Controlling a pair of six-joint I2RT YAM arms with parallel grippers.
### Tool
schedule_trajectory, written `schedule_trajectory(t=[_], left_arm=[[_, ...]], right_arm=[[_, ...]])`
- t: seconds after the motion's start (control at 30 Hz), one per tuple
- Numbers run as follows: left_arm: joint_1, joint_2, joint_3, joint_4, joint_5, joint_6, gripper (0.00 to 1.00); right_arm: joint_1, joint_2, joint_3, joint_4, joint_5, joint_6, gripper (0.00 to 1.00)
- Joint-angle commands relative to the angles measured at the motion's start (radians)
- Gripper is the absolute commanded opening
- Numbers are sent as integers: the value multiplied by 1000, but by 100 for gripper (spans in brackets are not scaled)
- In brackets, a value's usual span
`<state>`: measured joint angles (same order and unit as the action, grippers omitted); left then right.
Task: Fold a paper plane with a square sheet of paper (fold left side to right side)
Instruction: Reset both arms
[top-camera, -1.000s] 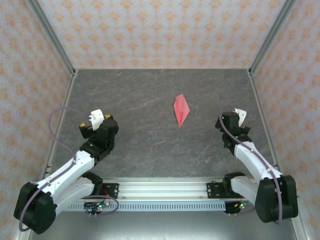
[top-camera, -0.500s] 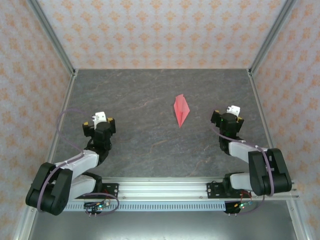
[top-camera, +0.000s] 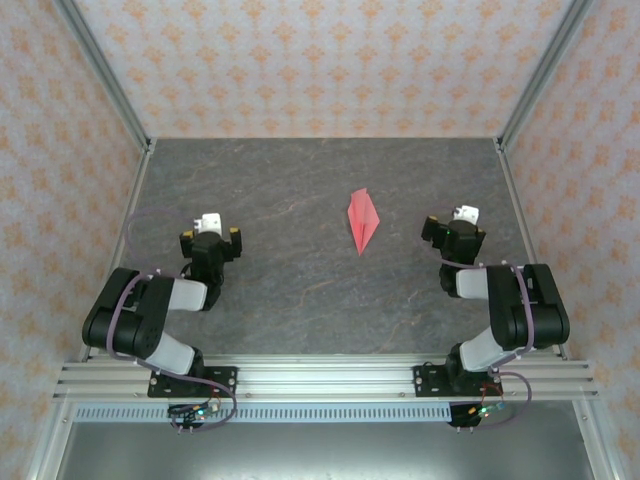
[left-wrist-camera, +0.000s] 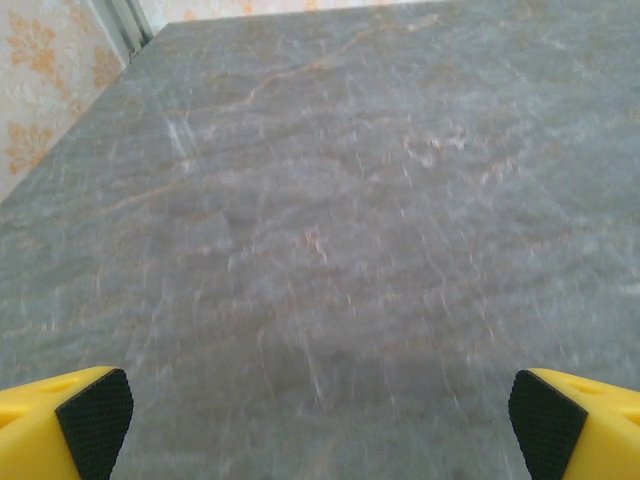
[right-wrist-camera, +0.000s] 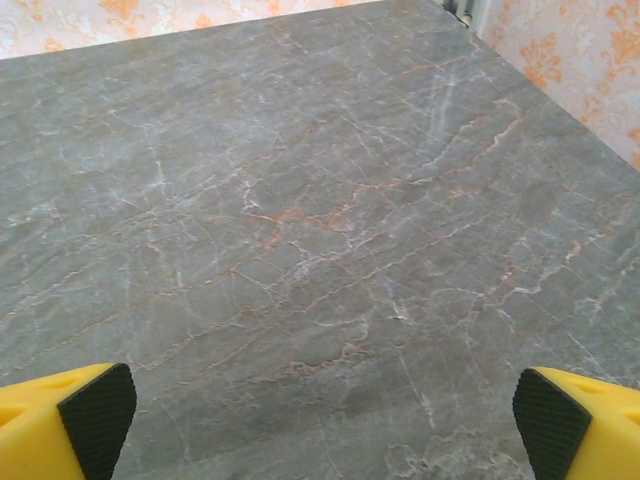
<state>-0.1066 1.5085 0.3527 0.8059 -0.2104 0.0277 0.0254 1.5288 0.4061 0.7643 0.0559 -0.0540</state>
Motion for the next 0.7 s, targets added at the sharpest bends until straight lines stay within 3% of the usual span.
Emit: schedule_trajectory(t=[0.0, 0.67], left_arm=[[54, -14, 59, -34, 56, -33, 100], [53, -11, 61, -36, 58, -30, 100]], right_arm=[[-2, -9, 12, 9, -21, 12, 100], [0, -11, 13, 4, -24, 9, 100]])
